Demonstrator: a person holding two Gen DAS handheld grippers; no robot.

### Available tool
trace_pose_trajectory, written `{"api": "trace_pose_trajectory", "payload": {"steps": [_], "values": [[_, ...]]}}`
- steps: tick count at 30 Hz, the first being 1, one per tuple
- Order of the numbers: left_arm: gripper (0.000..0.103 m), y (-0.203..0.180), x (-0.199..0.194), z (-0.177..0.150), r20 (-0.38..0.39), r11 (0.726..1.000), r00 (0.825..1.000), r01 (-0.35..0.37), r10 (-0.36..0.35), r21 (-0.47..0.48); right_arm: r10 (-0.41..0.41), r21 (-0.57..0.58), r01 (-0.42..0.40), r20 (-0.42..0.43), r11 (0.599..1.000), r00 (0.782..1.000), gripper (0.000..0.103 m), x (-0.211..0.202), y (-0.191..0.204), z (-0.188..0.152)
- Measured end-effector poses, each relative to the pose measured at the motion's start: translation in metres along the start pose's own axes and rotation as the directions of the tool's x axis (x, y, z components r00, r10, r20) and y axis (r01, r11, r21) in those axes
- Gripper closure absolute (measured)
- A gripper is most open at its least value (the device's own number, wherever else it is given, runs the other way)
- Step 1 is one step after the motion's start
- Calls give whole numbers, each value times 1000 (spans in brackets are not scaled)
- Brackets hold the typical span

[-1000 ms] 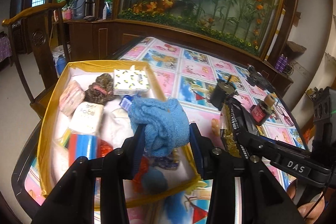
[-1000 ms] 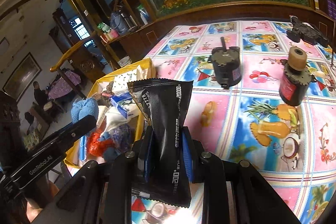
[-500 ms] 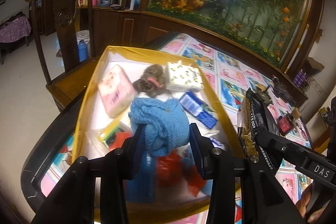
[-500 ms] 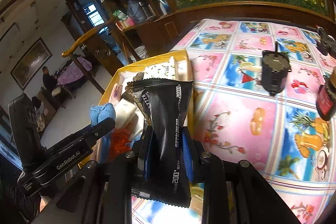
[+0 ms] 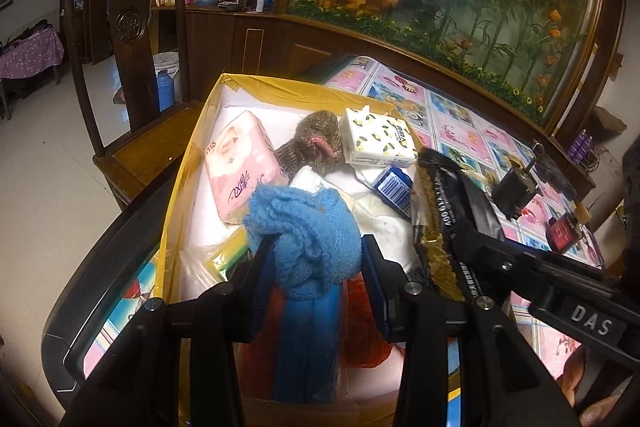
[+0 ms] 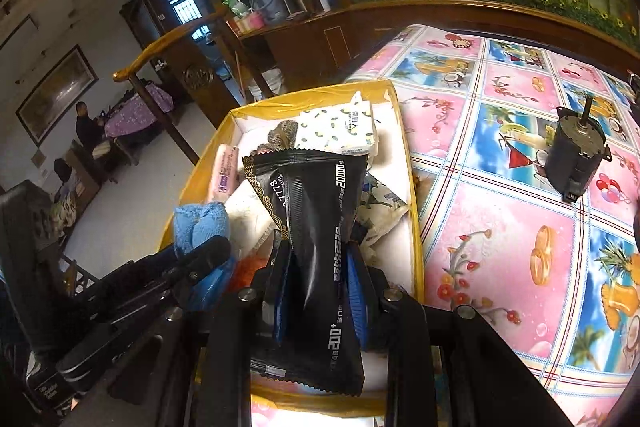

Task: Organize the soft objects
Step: 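Lower the blue cloth and black packet into the tray and open both tools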

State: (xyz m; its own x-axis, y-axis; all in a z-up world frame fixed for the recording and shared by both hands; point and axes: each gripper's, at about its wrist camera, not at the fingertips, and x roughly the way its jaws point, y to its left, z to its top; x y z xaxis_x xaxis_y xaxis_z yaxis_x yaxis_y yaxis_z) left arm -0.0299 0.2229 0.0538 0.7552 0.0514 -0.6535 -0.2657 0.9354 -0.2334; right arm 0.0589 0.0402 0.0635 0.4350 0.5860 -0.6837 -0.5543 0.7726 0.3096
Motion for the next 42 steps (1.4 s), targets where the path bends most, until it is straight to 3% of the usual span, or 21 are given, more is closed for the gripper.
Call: {"api": "trace_pose_trajectory", "payload": {"steps": [5,15,24,42], "values": [[61,-1,4,-4,6,1000,1000,-7,7,13,-6,7,6,-33,1000,999,75,17,-4,-3],[60,5,7,-4,31,999,999,9,-9,-30,-28,-69,29,7,997,1000,75,23,4,-11],[58,-1,13,-3,12,999,999,-36,36,-8,-17,-104,17,5,994,1000,74,30,5,-9],[43,-2,23,-2,-24,997,997,-79,79,-8,35,-58,-34,13,998,999,69,26,-8,-11]]}}
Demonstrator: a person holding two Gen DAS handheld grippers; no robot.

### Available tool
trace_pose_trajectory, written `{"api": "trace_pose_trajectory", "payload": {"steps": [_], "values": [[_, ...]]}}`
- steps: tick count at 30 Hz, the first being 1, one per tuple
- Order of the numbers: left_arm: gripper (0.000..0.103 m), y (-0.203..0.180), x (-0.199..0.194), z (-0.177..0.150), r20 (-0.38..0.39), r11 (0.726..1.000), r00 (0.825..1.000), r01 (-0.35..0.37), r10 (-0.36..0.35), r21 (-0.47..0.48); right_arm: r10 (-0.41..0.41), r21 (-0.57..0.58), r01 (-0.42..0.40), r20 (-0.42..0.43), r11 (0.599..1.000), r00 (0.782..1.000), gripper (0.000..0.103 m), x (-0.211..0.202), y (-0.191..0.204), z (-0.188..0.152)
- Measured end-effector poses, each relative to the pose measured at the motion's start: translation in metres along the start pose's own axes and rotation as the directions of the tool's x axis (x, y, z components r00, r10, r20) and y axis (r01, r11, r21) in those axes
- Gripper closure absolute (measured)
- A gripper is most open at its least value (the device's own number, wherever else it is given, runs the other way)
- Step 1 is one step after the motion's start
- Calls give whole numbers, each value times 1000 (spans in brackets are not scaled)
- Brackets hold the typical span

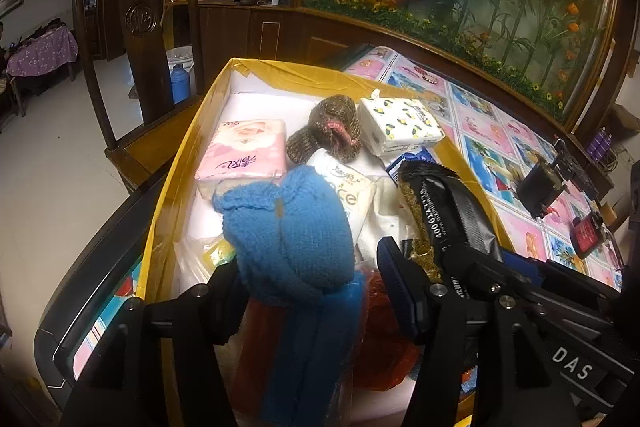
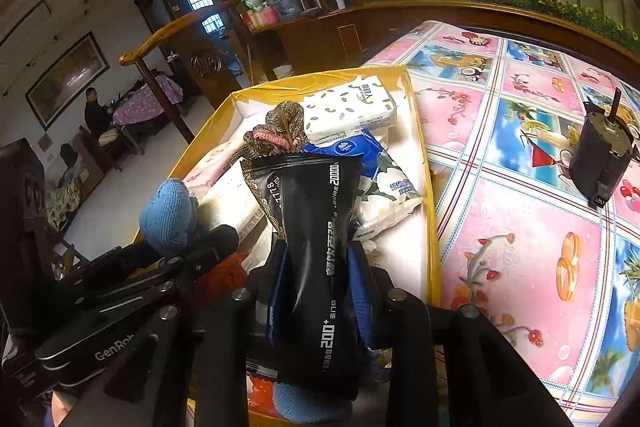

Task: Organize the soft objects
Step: 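Lower the blue cloth and black packet into the tray and open both tools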

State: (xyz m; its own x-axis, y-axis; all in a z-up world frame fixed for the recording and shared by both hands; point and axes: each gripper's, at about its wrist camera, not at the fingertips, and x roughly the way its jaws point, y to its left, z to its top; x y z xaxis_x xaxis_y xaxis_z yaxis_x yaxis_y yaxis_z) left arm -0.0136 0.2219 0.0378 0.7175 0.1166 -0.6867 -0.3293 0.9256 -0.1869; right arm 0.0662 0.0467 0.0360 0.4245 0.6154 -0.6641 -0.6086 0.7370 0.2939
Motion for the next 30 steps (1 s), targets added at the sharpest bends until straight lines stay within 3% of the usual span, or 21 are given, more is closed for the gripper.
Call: {"api": "trace_pose_trajectory", "payload": {"steps": [5,9,15,18,30], "values": [[43,0,0,0,2,1000,1000,-2,2,4,18,19,-18,8,1000,1000,68,-7,-3,0],[42,-1,-2,-1,13,1000,1000,4,-4,2,21,28,-22,21,999,1000,57,-11,-3,0],[41,0,-4,-1,25,1000,1000,-2,2,2,24,36,-26,37,999,999,54,-16,-5,0],[25,0,-8,0,45,1000,999,-22,22,-2,20,37,-22,38,999,999,49,-16,-5,0],[23,-1,-12,-2,66,999,997,-51,50,8,12,32,-14,58,999,998,42,-21,-5,0]]}}
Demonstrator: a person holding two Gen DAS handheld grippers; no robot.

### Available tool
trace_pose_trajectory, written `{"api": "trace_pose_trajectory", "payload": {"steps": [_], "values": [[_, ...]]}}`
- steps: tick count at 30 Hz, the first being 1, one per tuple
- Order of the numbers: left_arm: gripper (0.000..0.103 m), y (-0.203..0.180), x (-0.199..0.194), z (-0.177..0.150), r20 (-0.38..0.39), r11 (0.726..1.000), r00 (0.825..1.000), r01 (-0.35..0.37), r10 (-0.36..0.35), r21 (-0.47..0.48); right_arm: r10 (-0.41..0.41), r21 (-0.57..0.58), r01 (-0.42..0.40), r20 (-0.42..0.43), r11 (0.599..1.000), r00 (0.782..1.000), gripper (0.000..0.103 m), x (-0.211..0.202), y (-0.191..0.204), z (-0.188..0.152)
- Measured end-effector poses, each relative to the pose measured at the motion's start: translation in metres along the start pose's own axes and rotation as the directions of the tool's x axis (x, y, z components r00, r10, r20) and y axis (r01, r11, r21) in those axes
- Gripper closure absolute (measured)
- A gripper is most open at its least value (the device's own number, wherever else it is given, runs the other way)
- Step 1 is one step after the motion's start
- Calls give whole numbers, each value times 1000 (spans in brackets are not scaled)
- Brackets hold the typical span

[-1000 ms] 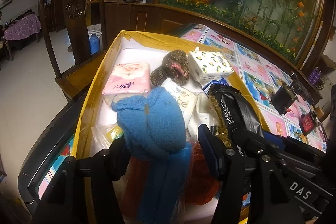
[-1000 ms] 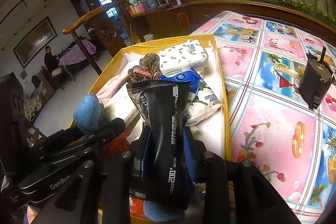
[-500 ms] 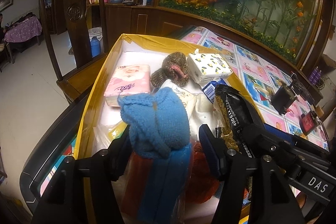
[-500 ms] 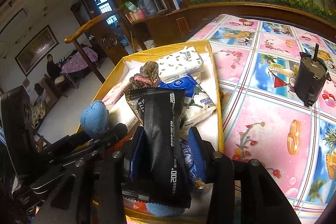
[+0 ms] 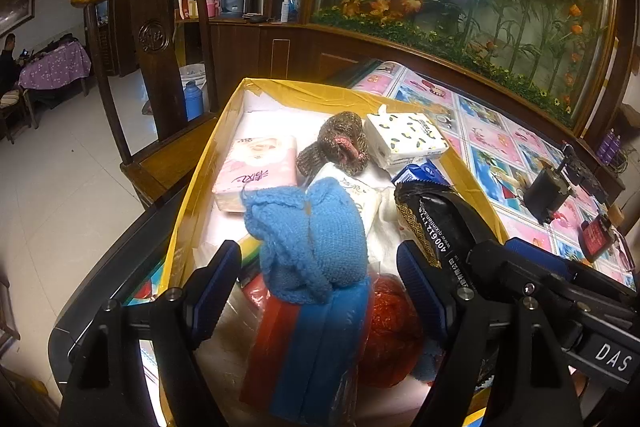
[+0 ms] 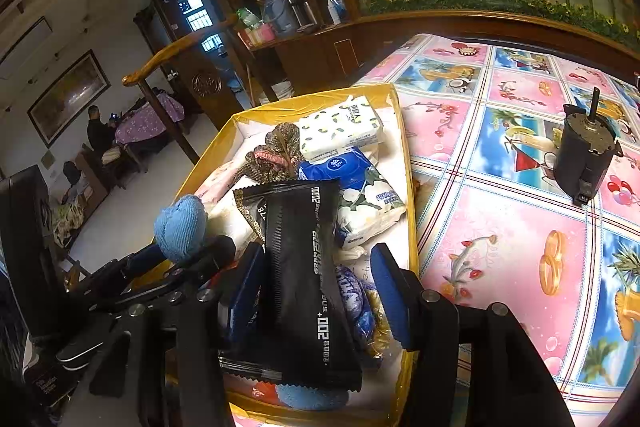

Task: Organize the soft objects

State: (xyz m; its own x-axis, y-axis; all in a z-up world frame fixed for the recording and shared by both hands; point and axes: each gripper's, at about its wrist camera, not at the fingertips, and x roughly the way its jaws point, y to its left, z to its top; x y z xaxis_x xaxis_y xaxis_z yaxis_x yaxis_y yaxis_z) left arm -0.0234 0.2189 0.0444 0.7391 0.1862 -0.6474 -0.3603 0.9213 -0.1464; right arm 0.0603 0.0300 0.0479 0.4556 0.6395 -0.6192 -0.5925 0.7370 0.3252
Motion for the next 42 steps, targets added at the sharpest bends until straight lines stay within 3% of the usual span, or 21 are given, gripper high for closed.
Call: {"api": "trace_pose_trajectory", "payload": {"steps": [5,14,20,25,31,38,42], "values": [[21,2,-2,0,7,1000,1000,-15,15,-7,-8,-3,8,14,1000,1000,40,-4,0,0],[15,0,-9,-1,45,999,998,-43,43,-1,-43,-6,43,66,999,997,24,-21,-2,0],[1,1,-31,-6,156,997,985,-77,80,-23,-78,-23,82,122,996,989,17,-41,-5,-3],[0,2,-49,-12,230,993,966,-109,117,-47,-88,-25,93,154,995,984,14,-57,-7,-6],[0,0,-65,-26,210,997,975,-78,77,-7,-99,-38,106,166,994,981,13,-71,-9,-16],[0,-16,-86,-35,160,992,986,-66,48,106,-90,-31,97,159,995,983,11,-81,-13,-25],[0,-23,-95,-38,149,994,988,-47,32,102,-99,-41,106,150,994,984,11,-83,-12,-30]]}}
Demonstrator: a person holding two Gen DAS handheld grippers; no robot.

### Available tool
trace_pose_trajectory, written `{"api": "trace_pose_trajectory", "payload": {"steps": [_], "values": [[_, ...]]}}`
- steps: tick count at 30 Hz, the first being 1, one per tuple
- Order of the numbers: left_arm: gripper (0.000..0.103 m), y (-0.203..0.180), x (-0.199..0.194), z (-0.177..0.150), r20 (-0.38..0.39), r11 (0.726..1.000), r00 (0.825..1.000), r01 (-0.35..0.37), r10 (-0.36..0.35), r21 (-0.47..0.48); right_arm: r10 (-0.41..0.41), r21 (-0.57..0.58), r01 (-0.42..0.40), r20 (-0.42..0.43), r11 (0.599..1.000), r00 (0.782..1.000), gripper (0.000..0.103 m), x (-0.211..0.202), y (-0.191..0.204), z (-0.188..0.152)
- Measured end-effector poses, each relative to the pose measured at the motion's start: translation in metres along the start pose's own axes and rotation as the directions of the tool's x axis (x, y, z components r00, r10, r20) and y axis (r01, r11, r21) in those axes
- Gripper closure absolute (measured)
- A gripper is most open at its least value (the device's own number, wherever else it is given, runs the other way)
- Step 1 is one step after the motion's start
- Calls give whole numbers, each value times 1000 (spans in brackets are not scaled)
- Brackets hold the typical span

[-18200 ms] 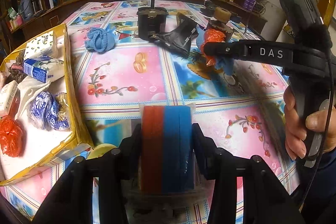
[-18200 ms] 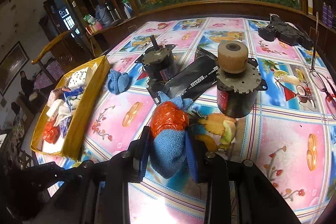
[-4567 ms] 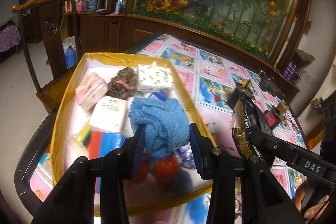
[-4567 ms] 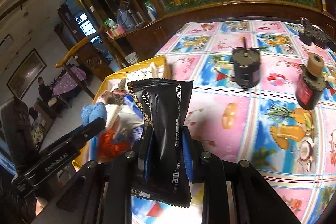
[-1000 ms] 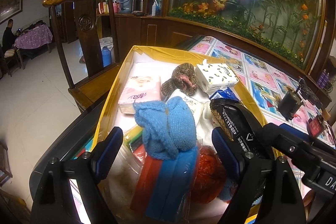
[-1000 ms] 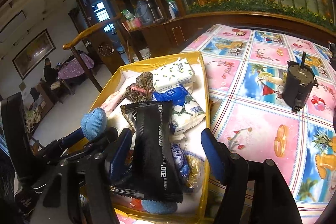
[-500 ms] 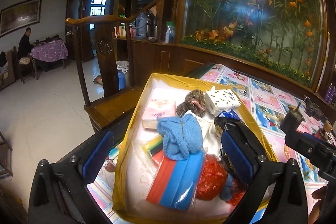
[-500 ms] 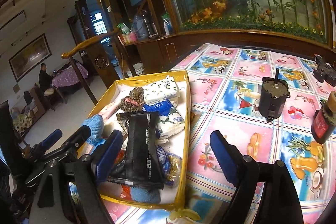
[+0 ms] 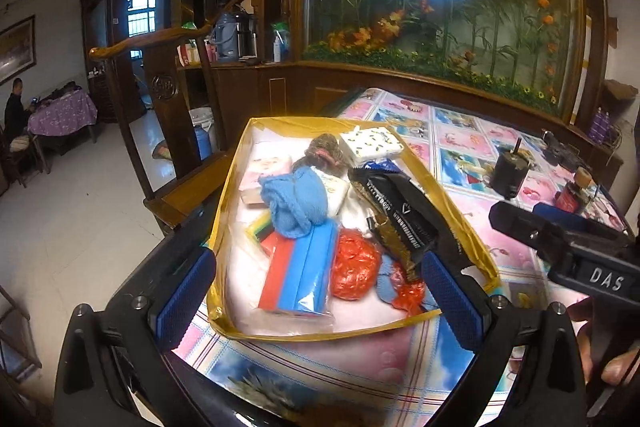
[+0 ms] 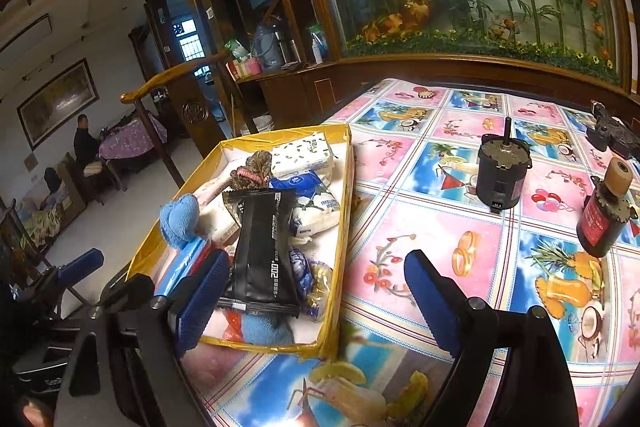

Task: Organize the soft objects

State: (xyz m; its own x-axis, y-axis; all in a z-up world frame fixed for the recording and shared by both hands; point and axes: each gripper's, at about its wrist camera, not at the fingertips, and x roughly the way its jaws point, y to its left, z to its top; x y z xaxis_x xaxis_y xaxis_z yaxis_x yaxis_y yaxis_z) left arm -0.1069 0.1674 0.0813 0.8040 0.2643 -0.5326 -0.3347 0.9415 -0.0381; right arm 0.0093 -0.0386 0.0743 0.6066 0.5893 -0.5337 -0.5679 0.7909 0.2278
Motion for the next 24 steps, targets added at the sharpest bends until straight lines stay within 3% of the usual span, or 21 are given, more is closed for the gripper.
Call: {"api": "trace_pose_trajectory", "payload": {"steps": [3,9,11,16,24], "values": [[0,-2,-12,0,62,999,998,-8,10,-37,-4,3,4,9,1000,1000,11,-5,-2,-2],[0,5,-17,9,45,997,998,-38,41,-73,9,15,-9,-2,1000,1000,11,-12,-8,-7],[0,6,-14,11,6,994,996,-93,93,-51,9,8,-9,-6,1000,1000,11,-13,-7,-9],[0,0,-16,10,30,978,978,-205,204,34,3,-19,-3,0,1000,1000,11,-17,-2,-12],[0,-16,-11,2,34,954,963,-269,267,131,-4,-8,4,1,1000,1000,11,-19,-4,-13]]}}
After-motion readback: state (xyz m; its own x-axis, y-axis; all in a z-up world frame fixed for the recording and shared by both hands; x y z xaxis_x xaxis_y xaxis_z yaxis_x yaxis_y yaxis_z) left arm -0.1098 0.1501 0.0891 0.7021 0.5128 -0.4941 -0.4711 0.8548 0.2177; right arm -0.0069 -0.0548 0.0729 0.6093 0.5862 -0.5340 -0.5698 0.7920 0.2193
